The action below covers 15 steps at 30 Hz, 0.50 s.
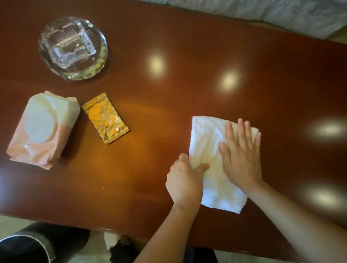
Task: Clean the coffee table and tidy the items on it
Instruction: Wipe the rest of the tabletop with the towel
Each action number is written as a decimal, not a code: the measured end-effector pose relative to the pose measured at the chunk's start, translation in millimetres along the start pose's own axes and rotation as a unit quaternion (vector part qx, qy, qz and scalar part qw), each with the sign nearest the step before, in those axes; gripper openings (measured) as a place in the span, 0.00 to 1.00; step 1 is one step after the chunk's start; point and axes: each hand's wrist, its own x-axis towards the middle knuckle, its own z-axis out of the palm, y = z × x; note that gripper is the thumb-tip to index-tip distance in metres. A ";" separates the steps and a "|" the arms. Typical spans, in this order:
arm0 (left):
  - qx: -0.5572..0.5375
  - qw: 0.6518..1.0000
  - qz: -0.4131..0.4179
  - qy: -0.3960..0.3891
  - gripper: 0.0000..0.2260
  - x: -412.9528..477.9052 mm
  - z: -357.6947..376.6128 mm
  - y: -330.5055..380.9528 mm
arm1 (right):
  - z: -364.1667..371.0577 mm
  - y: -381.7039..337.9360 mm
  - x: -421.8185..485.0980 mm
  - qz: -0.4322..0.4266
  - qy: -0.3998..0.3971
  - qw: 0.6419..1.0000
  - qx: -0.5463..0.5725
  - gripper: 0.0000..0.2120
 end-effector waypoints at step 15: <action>-0.151 0.963 -0.170 0.143 0.21 -44.4 -107.3 -198.9 | 43.7 -218.3 -54.2 -0.209 -0.010 0.978 -0.011 0.30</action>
